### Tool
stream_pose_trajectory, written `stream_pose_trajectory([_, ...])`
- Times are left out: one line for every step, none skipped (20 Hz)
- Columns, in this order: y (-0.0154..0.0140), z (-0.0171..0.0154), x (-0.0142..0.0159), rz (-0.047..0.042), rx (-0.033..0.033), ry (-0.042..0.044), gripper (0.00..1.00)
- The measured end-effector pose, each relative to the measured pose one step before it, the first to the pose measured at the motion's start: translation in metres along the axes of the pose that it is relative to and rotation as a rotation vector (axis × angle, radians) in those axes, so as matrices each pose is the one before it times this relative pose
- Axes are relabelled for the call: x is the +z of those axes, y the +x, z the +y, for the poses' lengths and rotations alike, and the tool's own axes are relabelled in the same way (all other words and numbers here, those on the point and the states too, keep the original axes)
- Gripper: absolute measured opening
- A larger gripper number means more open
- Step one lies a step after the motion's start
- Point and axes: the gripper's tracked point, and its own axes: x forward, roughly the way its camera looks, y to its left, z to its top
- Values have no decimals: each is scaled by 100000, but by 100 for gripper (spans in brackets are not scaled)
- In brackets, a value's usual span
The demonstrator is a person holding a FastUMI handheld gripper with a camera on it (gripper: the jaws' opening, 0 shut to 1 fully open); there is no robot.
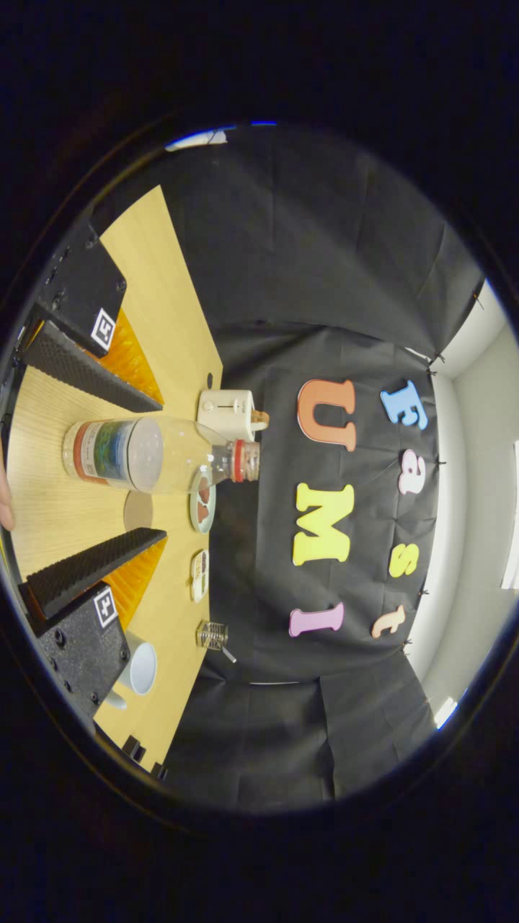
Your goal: Take the bottle from table, then pour the juice into the cup, finally place the bottle on the coaster
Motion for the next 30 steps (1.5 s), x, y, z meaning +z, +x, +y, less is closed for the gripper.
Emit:
stream_pose_trajectory([583, 410, -426, -315, 29, -590, 100])
stream_pose_trajectory([605, 331, -484, -162, -151, -798, 100])
stream_pose_trajectory([795, 176, -330, 240, -720, -565, 100])
stream_pose_trajectory([621, 127, -468, 76, -882, -262, 100])
stream_pose_trajectory([627, 134, -83, -484, -1377, -175, 100])
stream_pose_trajectory([708, 78, 82, -1320, -1541, -13, 100])
stream_pose_trajectory([497, -131, 267, -1940, -1959, -730, 100])
stream_pose_trajectory([365, 102, -27, -1394, -813, -935, 96])
stream_pose_trajectory([401, 259, 19, -850, -42, 308, 88])
stream_pose_trajectory([6, -143, -333, 1017, -522, 2952, 81])
stream_pose_trajectory([-14, -144, -6, 1332, -474, 1897, 81])
stream_pose_trajectory([-479, 54, 3, 1118, 544, 1170, 79])
stream_pose_trajectory([-412, 44, 352, 434, 589, 1024, 79])
stream_pose_trajectory([-414, 70, 616, -306, 964, 2207, 79])
stream_pose_trajectory([-494, -21, 452, -167, 1073, 3141, 78])
stream_pose_trajectory([-292, -216, 482, 106, 684, 3705, 78])
stream_pose_trajectory([-274, -261, 290, 1077, 411, 4080, 78])
stream_pose_trajectory([-140, -267, 261, 981, 252, 4026, 78])
stream_pose_trajectory([-115, -350, 126, 1971, -200, 3893, 78])
stream_pose_trajectory([-166, -340, 127, 1946, -252, 3946, 78])
stream_pose_trajectory([-217, -258, 272, 1566, 334, 4010, 78])
stream_pose_trajectory([-283, -318, 236, 876, -476, 3710, 78])
stream_pose_trajectory([-86, -406, 434, 760, 239, 4121, 78])
stream_pose_trajectory([-30, 39, 328, 297, 1468, 5686, 78])
stream_pose_trajectory([-26, 4, 399, -12, 1536, 6205, 78])
stream_pose_trajectory([59, -86, 248, 545, 788, 4649, 77])
stream_pose_trajectory([-146, -356, 107, 691, 49, 4389, 77])
stream_pose_trajectory([-62, -387, 178, 408, -68, 4550, 77])
stream_pose_trajectory([-88, -310, 301, 295, -195, 4090, 77])
stream_pose_trajectory([-34, -361, 159, 284, -346, 4549, 77])
